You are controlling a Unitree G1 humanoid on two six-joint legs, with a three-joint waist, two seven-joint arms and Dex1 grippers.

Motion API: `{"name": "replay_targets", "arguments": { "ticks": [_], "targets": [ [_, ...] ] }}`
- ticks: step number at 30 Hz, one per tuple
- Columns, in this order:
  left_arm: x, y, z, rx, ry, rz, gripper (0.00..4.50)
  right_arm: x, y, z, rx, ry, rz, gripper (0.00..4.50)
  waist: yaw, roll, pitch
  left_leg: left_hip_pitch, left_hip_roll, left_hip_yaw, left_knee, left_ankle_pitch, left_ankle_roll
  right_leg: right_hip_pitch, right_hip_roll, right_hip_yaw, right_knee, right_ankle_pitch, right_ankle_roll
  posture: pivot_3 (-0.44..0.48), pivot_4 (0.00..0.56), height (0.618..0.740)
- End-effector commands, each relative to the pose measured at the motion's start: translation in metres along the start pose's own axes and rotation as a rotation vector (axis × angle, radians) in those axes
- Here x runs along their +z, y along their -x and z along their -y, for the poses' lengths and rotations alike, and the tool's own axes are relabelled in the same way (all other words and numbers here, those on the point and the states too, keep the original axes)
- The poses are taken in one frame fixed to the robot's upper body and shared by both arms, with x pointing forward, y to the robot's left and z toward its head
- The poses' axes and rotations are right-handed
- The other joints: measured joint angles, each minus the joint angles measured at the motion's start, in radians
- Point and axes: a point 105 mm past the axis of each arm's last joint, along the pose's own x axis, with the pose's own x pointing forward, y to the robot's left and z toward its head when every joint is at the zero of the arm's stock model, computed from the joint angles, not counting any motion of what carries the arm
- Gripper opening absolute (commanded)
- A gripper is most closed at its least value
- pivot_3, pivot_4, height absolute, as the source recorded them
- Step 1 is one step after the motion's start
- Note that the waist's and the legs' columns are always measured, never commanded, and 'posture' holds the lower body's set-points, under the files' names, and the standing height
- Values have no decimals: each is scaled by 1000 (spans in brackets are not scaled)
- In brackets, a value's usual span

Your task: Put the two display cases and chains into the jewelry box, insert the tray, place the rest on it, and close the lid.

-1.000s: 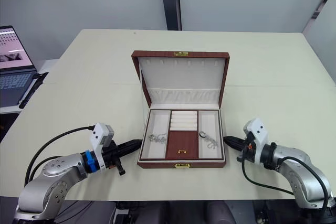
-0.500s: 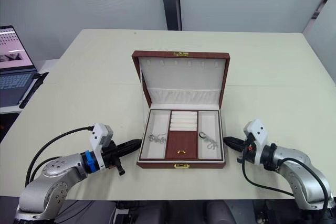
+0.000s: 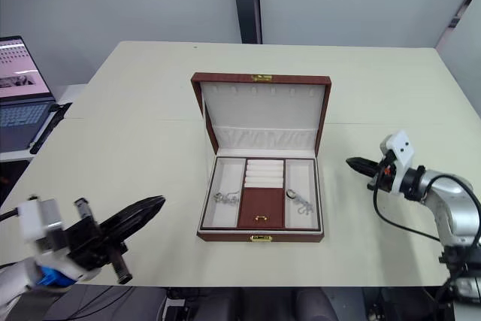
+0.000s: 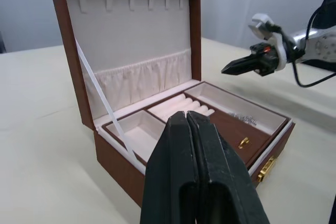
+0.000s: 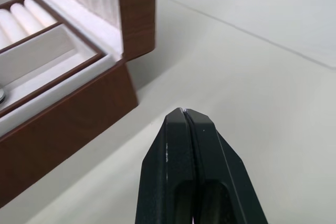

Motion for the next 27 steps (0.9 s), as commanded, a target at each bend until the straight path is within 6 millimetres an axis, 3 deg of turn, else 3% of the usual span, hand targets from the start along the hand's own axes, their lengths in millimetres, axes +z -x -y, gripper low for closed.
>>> {"name": "replay_targets", "arguments": {
  "ticks": [1, 14, 20, 27],
  "targets": [
    [20, 6, 9, 19, -40, 12, 0, 19, -1, 15, -9, 71, 37, 13, 0, 0, 0, 0, 0, 0, 0, 0, 0, 0, 0, 0, 0, 0, 0, 0, 150, 740],
    [27, 11, 21, 78, -19, -49, 0, 84, -44, 35, 56, 162, 192, 13, -3, 0, 1, 1, 0, 1, 0, 0, 0, 0, 1, 0, 0, 0, 0, 0, 150, 740],
    [28, 2, 23, 70, -21, -43, 0, 119, -66, 20, 160, 172, 281, 13, -8, 1, 1, 1, 1, 1, 0, 0, 0, -1, 1, 0, 0, 0, 0, 0, 150, 740],
    [35, -10, 23, 67, -24, -34, 0, 130, -75, -8, 314, 174, 318, 13, -5, 1, 1, 0, 0, 1, 0, 0, 0, -1, 0, -1, 0, 0, 0, 0, 150, 740]
  ]
}}
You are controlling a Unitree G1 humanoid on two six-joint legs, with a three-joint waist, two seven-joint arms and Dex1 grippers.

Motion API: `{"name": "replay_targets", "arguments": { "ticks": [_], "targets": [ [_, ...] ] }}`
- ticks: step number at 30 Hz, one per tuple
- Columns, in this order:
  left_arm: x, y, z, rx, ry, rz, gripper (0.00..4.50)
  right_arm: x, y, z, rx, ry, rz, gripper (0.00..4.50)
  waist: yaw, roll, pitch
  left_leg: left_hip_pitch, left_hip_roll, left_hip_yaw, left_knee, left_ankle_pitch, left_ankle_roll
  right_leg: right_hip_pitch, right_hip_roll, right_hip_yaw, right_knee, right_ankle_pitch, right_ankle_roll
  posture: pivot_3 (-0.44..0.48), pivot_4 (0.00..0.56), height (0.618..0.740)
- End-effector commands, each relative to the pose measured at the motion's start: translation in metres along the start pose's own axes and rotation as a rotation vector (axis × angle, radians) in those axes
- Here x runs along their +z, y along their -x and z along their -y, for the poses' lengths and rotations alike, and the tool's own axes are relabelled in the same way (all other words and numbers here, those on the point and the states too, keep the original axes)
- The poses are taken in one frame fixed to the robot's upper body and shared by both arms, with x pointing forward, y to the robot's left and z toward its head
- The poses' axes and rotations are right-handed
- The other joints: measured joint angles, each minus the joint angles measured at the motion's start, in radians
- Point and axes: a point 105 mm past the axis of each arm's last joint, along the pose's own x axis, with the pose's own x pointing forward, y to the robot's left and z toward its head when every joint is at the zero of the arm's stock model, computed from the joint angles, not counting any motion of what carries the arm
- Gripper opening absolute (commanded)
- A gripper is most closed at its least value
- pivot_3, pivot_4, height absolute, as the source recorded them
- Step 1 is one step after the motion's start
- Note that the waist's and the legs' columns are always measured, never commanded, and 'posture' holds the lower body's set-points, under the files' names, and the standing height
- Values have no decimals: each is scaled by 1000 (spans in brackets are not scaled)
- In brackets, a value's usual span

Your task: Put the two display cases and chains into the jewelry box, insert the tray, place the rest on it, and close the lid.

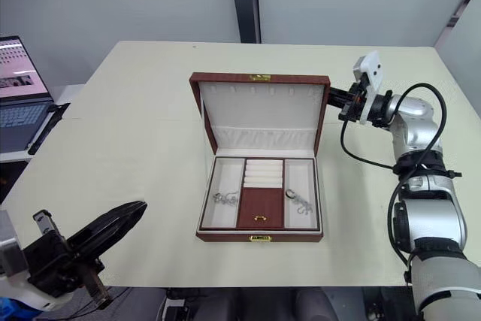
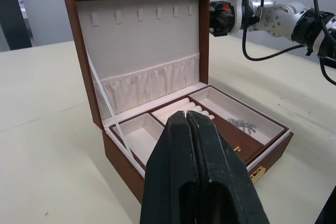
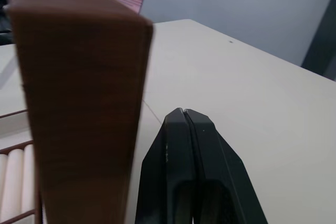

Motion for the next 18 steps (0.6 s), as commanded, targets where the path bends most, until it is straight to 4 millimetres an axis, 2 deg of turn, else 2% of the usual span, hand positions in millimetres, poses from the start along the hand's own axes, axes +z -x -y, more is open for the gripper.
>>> {"name": "replay_targets", "arguments": {
  "ticks": [1, 7, 12, 18],
  "targets": [
    [11, -8, 10, -34, -10, 26, 0, 20, -2, -12, 81, 30, 49, 13, 0, 0, 0, 0, 0, 0, 0, 0, 0, 0, 0, 0, 0, 0, 0, 0, 150, 740],
    [14, -15, 8, -26, -4, 32, 0, 21, 4, -25, 149, -6, 43, 13, 3, 0, 0, 0, 0, 0, 0, 0, 0, 0, 0, 0, 0, 0, 0, 0, 150, 740],
    [13, -15, 7, -23, 9, 21, 0, 13, 24, -58, 337, -61, -54, 13, 8, 0, 0, -1, 0, -1, 0, 0, 0, 0, 0, -1, -1, 0, 0, 0, 150, 740],
    [6, -16, 2, -5, 46, 5, 0, 10, 29, -52, 270, -43, -71, 13, 2, 1, 0, 1, 1, 1, 0, 0, 0, 0, 1, -1, 0, 1, -1, 0, 150, 740]
  ]
}}
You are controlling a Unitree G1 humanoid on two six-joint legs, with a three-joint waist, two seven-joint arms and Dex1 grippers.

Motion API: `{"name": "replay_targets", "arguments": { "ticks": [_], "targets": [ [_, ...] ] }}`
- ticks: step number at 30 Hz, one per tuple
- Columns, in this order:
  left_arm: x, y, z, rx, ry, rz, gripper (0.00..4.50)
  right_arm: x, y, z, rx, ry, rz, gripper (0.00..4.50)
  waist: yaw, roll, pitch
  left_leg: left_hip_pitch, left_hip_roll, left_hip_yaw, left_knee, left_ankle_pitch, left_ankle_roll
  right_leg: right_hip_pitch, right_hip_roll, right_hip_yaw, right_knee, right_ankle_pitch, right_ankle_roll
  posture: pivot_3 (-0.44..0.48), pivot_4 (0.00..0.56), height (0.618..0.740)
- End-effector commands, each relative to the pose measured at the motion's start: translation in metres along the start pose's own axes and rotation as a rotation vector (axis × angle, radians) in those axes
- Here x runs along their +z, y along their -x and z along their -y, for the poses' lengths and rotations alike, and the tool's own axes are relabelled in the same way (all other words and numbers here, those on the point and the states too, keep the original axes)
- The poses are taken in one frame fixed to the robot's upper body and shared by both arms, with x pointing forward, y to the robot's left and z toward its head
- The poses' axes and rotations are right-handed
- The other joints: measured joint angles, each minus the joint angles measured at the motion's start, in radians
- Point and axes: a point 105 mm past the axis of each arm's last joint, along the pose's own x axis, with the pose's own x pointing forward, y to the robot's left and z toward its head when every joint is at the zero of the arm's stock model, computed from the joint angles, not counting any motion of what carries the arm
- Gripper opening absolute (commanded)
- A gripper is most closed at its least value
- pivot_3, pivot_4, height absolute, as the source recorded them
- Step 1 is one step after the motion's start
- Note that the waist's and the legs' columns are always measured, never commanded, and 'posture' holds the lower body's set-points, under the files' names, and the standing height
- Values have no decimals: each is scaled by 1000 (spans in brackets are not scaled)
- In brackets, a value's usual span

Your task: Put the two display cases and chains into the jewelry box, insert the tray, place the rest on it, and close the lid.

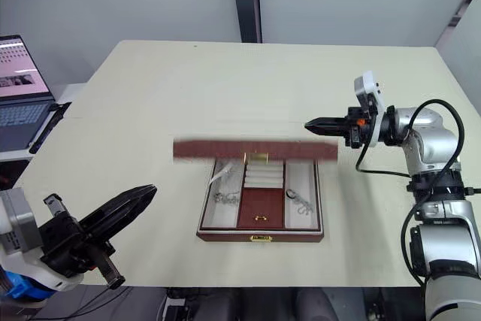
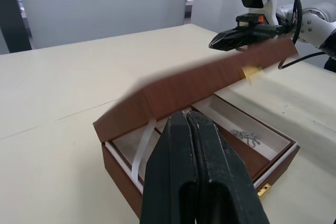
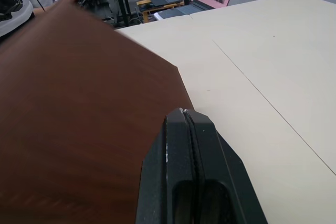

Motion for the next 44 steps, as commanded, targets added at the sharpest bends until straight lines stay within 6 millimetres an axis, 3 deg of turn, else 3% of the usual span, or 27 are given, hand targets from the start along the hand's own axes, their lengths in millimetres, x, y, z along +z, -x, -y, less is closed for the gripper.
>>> {"name": "replay_targets", "arguments": {
  "ticks": [1, 6, 7, 10, 21, 22, 24, 28, 36, 44],
  "targets": [
    [-1, -1, 1, 0, 30, -1, 0, 10, 6, 1, -36, 54, 10, 13, 0, 0, 0, 0, 0, 0, 0, 0, 0, 0, 0, 0, 0, 0, 0, 0, 150, 740],
    [-11, 0, -19, 67, 47, -75, 0, 2, 15, 8, -119, 59, 7, 13, 3, 0, 0, -1, 1, -1, 0, 0, 0, 0, 1, 0, -1, 0, 0, 0, 150, 740],
    [-13, -1, -26, 90, 40, -81, 177, -2, 18, 8, -136, 57, 0, 1, 3, 0, 0, -1, 0, -1, 0, 0, 0, 0, 1, 0, -1, 0, 0, 0, 150, 740],
    [-19, 0, -43, 141, 45, -108, 811, -15, 31, 11, -222, 37, -14, 556, 6, 0, 0, -1, 0, -1, 0, 0, 0, 0, 0, -1, -1, 0, 0, 0, 150, 740],
    [-67, 11, -112, 242, 107, -192, 4341, -81, 98, -6, -455, -64, -137, 3666, 6, 0, 0, -1, 0, -1, 0, 0, 0, 0, 0, -1, -1, 0, 0, 0, 150, 740],
    [-70, 11, -115, 239, 115, -199, 4500, -85, 103, -7, -475, -66, -148, 4019, 4, 0, 0, -1, 0, -1, 0, 0, 0, -1, 1, -1, 0, 0, 0, 0, 150, 740],
    [-79, 14, -124, 243, 120, -219, 4500, -92, 113, -11, -516, -76, -167, 4475, 0, 0, 0, -1, 0, 0, 0, 0, 0, -1, 0, 0, 0, 0, 0, 0, 150, 740],
    [-96, 26, -152, 288, 114, -265, 4500, -107, 131, -21, -584, -90, -220, 4475, 4, 1, 0, 0, 0, 0, -1, 0, 0, 0, 1, -1, 0, 0, 0, 0, 150, 740],
    [-81, 38, -183, 292, 77, -257, 4500, -112, 142, -29, -627, -100, -243, 4475, 2, 0, 0, 0, 1, 0, -1, 0, 0, -1, 1, -1, 0, 0, 0, 0, 150, 740],
    [-75, 39, -186, 306, 39, -277, 4500, -112, 140, -29, -638, -102, -235, 4475, 2, 0, 0, -1, 1, 0, -1, 0, 0, -1, 0, -1, 0, 0, 0, 0, 150, 740]
  ]
}}
